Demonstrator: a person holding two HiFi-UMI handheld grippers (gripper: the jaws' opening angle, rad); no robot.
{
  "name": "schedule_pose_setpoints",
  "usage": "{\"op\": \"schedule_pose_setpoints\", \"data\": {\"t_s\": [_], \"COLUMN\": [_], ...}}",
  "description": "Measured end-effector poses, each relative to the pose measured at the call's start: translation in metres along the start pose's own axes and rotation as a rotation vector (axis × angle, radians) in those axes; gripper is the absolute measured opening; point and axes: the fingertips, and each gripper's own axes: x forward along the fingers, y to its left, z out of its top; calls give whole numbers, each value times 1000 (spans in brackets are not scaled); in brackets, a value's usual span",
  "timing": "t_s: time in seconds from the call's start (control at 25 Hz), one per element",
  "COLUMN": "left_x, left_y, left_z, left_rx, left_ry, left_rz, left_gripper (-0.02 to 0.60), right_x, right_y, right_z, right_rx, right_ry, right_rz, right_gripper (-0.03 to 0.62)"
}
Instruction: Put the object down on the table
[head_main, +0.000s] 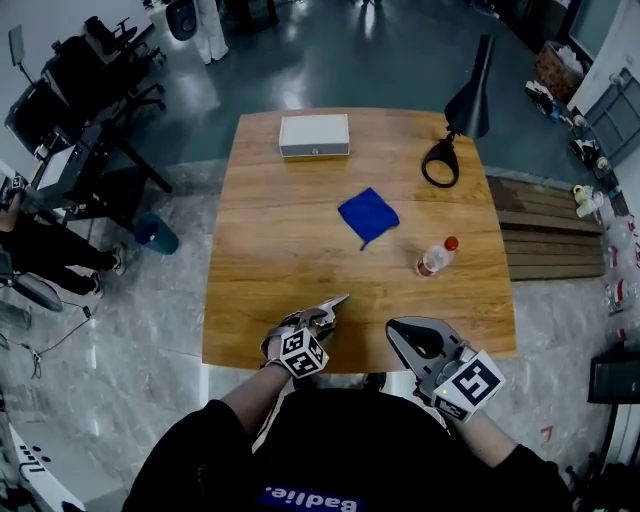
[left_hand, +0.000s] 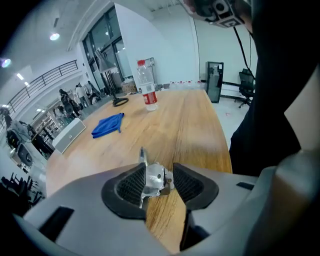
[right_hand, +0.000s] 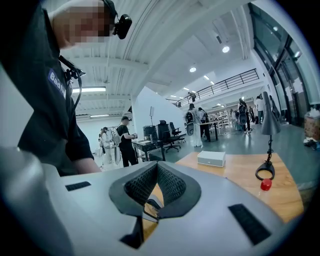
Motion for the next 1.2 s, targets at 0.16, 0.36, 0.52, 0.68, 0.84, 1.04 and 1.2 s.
{"op": "schedule_pose_setpoints", "data": {"t_s": [0.16,0.36,0.52,0.68,0.84,1.04,1.2], "left_x": [-39,-101,-148,-199,-252,-282,-284], "left_y": [4,12,16,27,47,54,47], "left_z": [32,81,122,166,197,208,212], "left_rx": [-43,-118,-146,-163,-259,-378,-419], "left_ry": [-125,-299,-439,-590,-763,-831,-828], "left_rz": [33,87,113,147,182,144,92], "left_gripper": [163,161,142,74,13,8,7], "right_x": [1,3,6,9,16,25,29], "right_y": [-4,-8,-8,-4,4,13,18], "right_z": [1,3,6,12,21,32,39], "right_rx": [3,6,1,-31,-80,-110,-118], "right_ry": [-8,-16,-23,-28,-33,-55,-82], "right_rz": [4,8,21,31,42,58,74], "right_gripper": [5,5,5,5,5,5,5]}}
